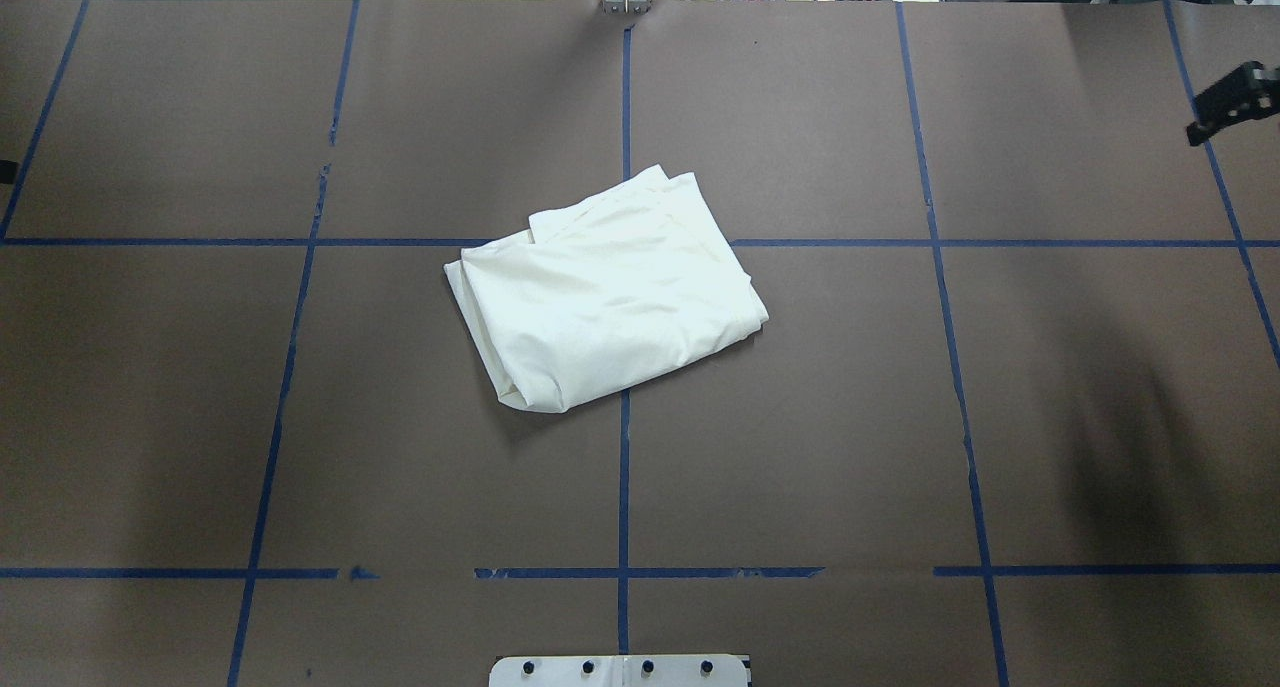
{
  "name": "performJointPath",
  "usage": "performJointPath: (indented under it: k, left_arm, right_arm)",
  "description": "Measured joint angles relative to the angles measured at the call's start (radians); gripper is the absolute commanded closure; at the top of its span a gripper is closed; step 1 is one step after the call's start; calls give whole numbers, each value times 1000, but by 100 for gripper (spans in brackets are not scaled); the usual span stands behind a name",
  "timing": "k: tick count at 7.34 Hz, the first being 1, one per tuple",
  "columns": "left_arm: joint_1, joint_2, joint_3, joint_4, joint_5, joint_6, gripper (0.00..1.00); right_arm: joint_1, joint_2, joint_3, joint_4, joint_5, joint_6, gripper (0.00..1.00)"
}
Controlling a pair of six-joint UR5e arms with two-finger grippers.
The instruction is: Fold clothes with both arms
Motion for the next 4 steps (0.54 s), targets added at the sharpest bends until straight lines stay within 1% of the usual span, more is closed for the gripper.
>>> performJointPath:
  k: [2,3,4]
  left_arm:
    - [-122,3,4,148,-5,259,0]
    - [-167,14,9,202,-23,361,0]
    - [-198,42,8,231,-65,425,0]
  right_arm:
    - [96,-114,-16,-3,48,-222,0]
    - [144,-159,-31,-4,55,-322,0]
    - [184,-201,-39,-5,65,-382,0]
